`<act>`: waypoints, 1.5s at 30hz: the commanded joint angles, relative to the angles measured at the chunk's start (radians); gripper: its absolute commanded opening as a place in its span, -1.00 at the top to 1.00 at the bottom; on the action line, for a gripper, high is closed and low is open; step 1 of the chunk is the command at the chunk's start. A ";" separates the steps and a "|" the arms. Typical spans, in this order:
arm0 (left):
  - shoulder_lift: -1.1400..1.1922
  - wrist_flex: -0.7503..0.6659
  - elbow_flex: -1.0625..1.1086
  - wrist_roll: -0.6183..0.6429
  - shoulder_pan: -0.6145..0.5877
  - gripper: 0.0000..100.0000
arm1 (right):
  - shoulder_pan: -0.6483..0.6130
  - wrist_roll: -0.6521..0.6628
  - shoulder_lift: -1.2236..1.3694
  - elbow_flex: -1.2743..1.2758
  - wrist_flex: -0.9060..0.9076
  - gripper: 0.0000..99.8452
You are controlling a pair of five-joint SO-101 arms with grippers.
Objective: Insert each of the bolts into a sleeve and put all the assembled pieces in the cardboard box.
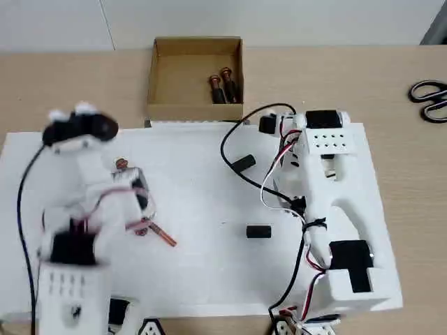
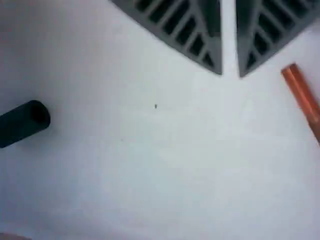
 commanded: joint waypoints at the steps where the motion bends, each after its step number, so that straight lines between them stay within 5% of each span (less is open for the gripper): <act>1: 0.267 0.095 -0.239 0.098 -0.005 0.99 | 0.007 0.011 -0.054 0.017 -0.012 0.99; 9: 0.735 0.261 -0.504 0.299 -0.005 0.99 | 0.008 0.011 -0.056 0.060 -0.012 0.99; 18: 1.056 0.350 -0.809 0.328 -0.150 0.99 | 0.082 0.011 -0.056 0.071 -0.039 0.99; 27: 1.200 0.410 -0.912 0.262 -0.163 0.95 | 0.093 0.011 -0.056 0.071 -0.039 0.99; 34: 1.232 0.407 -0.914 0.241 -0.181 0.54 | 0.096 0.011 -0.056 0.071 -0.039 0.99; 45: 1.240 0.315 -0.911 0.216 -0.233 0.54 | 0.093 0.011 -0.056 0.071 -0.039 0.99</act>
